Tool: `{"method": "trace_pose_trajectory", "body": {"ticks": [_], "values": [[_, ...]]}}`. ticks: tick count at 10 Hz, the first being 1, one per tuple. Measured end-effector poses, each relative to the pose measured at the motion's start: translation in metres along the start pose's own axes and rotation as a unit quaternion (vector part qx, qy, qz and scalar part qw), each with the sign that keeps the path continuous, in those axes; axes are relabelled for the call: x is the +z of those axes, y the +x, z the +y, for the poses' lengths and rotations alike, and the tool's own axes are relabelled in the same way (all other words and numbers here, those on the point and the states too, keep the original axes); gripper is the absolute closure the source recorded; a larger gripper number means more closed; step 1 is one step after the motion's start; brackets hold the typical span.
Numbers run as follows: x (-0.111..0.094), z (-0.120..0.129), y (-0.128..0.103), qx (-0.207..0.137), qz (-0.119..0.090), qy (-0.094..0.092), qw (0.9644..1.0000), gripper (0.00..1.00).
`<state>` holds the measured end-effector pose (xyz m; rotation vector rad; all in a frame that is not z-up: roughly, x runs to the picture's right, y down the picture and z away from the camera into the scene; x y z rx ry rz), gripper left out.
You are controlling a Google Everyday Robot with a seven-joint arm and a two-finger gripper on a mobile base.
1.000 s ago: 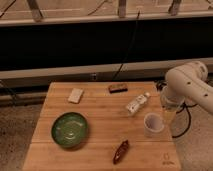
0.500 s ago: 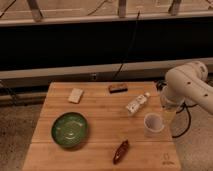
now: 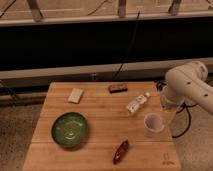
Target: Push the ceramic bowl across the table
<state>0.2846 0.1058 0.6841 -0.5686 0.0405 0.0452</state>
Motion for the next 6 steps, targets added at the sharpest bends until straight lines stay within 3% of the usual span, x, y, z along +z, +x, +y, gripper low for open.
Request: {"method": "trace_pose_trajectory", "body": {"ticks": [3, 6], "values": [[0.002, 0.001, -0.001, -0.002, 0.002, -0.001, 1.0000, 0.20], [0.015, 0.004, -0.043, -0.030, 0.008, -0.007, 0.9995, 0.20]]}}
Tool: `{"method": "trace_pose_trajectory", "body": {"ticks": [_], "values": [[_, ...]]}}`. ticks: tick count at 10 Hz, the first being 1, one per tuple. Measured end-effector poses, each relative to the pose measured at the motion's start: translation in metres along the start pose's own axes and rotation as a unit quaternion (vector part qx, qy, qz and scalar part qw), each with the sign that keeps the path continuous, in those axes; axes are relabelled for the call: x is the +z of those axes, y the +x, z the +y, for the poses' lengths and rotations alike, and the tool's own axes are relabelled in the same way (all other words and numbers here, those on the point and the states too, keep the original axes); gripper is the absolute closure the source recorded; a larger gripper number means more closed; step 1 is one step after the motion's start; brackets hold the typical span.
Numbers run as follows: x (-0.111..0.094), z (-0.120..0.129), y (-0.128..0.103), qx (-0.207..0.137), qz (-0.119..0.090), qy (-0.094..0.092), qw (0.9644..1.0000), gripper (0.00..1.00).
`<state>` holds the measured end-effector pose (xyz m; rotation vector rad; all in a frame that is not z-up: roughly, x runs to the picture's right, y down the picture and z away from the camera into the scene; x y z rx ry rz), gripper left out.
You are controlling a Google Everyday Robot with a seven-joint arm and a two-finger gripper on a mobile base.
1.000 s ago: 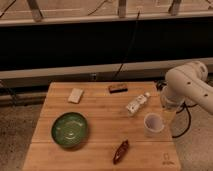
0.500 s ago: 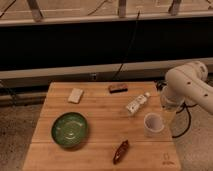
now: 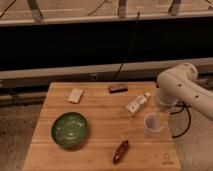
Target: Push the ceramic bowl across the table
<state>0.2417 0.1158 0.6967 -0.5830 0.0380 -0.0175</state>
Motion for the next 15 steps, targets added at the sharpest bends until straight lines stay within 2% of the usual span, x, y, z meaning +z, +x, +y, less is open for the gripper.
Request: {"method": "trace_pose_trajectory", "body": {"ticks": [2, 7, 9, 12, 15], "values": [[0.006, 0.002, -0.017, -0.017, 0.006, -0.003, 0.9998, 0.20], [0.037, 0.006, -0.064, -0.063, 0.016, -0.004, 0.9979, 0.20], [0.055, 0.005, -0.093, -0.085, 0.012, -0.004, 0.9963, 0.20], [0.070, 0.004, -0.108, -0.104, 0.011, -0.005, 0.9945, 0.20], [0.093, 0.008, -0.130, -0.121, 0.002, -0.006, 0.9927, 0.20]]}}
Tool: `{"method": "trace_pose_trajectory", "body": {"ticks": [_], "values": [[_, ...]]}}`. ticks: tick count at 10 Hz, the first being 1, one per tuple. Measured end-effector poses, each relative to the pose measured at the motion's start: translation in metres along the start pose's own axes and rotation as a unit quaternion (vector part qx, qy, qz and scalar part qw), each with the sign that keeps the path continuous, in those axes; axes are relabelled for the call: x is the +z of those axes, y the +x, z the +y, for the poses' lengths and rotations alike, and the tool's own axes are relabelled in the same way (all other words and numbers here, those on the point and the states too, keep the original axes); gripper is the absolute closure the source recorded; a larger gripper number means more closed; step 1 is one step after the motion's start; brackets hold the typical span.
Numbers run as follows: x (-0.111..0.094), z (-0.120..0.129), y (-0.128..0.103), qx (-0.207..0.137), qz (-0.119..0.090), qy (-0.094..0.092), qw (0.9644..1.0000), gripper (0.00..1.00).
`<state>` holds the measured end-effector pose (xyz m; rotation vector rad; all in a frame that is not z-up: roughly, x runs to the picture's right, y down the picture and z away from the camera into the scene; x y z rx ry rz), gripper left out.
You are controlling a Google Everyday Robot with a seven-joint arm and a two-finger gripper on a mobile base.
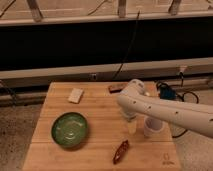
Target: Push the ceramic bowl across the table
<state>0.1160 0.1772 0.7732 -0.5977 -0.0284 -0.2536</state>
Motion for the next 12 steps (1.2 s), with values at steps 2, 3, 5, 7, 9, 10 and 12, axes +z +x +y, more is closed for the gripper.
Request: {"method": "trace_pose_trajectory", "body": {"ticks": [2, 3, 5, 7, 9, 10, 12], "values": [[0.006, 0.000, -0.004, -0.008, -0.001, 0.000, 1.0000, 0.20], [0.007, 0.000, -0.008, -0.013, -0.003, 0.000, 0.9999, 0.20], [0.014, 0.000, -0.021, -0.020, -0.005, -0.002, 0.9998, 0.20], [0.018, 0.000, -0.027, -0.029, -0.007, -0.001, 0.9996, 0.20], [0.021, 0.003, -0.032, -0.036, -0.009, -0.004, 0.9993, 0.20], [0.022, 0.003, -0.036, -0.040, -0.012, -0.003, 0.9991, 0.20], [0.025, 0.007, -0.039, -0.045, -0.013, -0.006, 0.9989, 0.20]]}}
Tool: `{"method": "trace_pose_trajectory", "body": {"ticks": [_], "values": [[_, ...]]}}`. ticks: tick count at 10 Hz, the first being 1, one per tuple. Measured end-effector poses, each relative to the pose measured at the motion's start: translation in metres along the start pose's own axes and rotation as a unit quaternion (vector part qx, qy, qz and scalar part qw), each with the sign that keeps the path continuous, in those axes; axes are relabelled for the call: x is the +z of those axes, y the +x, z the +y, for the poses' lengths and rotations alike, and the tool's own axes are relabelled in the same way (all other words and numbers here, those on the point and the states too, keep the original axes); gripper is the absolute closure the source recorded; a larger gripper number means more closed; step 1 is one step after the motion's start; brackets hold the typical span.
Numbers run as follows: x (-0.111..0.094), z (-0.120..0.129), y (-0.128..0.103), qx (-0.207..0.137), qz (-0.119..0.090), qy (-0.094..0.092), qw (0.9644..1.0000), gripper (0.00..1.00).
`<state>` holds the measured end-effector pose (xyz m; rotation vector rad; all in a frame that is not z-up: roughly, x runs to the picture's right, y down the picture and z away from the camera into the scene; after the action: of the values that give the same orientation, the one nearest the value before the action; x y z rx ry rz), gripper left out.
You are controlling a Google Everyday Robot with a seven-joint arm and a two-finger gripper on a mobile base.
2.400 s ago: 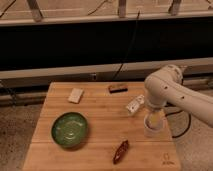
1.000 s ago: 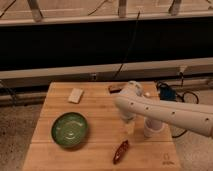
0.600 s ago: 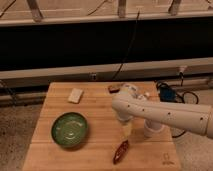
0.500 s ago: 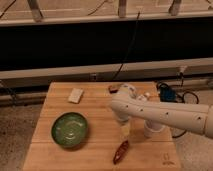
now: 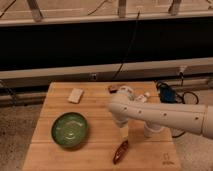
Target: Push the ceramic bowl across the table
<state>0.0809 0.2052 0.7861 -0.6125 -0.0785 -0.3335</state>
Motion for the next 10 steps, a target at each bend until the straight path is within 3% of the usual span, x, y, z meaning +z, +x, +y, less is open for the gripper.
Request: {"method": "trace_pose_trajectory", "body": {"ticks": [10], "values": [[0.007, 0.006, -0.022, -0.024, -0.009, -0.007, 0.9996, 0.20]]}}
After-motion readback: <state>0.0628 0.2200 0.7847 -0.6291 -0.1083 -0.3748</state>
